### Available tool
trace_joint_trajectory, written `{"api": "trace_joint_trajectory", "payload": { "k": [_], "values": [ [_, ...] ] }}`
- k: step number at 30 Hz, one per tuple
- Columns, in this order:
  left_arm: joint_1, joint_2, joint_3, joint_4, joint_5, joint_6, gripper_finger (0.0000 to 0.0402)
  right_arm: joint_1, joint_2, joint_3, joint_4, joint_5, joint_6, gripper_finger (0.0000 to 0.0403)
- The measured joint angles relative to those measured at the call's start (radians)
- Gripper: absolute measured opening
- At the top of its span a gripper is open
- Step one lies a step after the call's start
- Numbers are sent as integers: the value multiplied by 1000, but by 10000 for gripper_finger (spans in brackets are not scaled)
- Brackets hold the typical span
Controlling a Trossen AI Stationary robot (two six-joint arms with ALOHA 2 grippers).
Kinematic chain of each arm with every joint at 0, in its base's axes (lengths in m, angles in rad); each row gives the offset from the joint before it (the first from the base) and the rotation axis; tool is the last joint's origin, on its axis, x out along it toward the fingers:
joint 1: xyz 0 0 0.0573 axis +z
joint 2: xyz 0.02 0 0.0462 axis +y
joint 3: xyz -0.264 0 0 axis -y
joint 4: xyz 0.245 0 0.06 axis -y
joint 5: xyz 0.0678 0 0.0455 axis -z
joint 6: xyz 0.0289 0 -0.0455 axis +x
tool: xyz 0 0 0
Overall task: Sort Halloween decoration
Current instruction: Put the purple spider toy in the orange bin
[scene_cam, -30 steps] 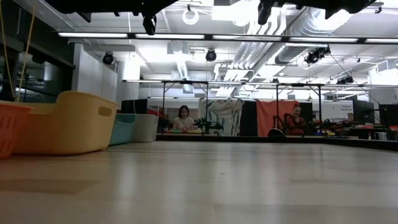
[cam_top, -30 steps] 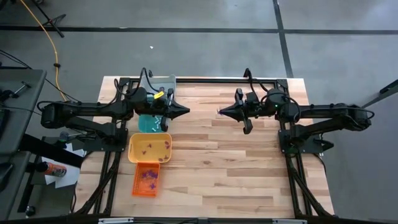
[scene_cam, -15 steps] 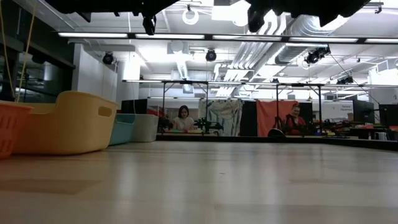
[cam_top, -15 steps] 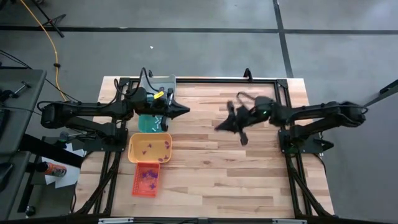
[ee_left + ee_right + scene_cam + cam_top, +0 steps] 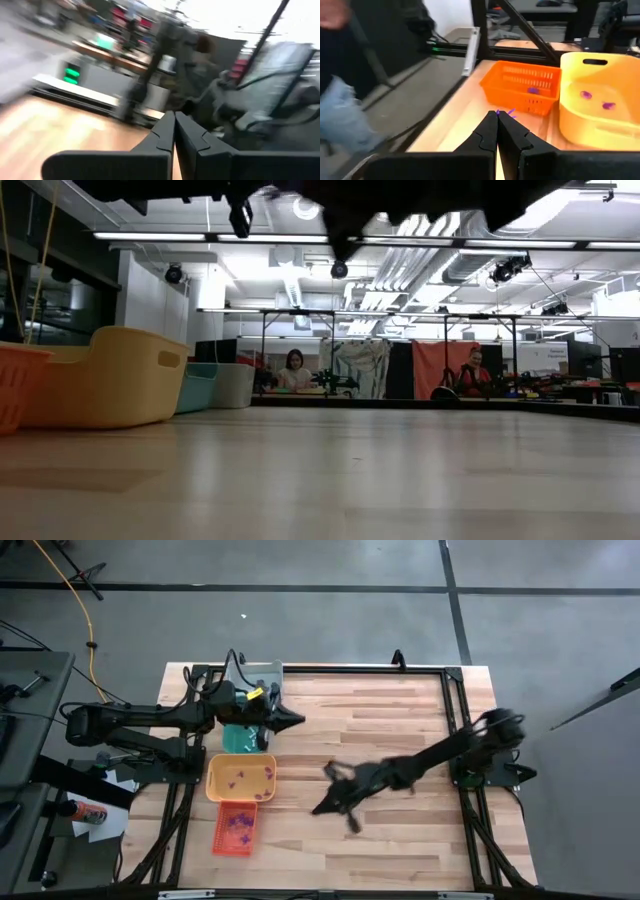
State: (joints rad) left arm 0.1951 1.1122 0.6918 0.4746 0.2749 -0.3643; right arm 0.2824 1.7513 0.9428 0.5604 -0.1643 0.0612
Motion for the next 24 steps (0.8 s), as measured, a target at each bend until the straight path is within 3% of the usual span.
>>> {"api": "trace_joint_trajectory", "payload": {
  "k": [5,7,16,21,24],
  "values": [
    [-4,0,0,22,241,-144,0,21,242,247,-2,138,-17,0],
    [-20,0,0,42,280,-175,0,17,338,359,-2,146,-18,0],
    [-77,0,0,69,270,-98,0,-9,704,837,-13,106,16,0],
    [-80,0,0,69,266,-88,0,-21,799,1019,-171,105,92,0],
    [-80,0,0,70,266,-88,0,-21,818,1097,-291,159,101,6]
  ]
}}
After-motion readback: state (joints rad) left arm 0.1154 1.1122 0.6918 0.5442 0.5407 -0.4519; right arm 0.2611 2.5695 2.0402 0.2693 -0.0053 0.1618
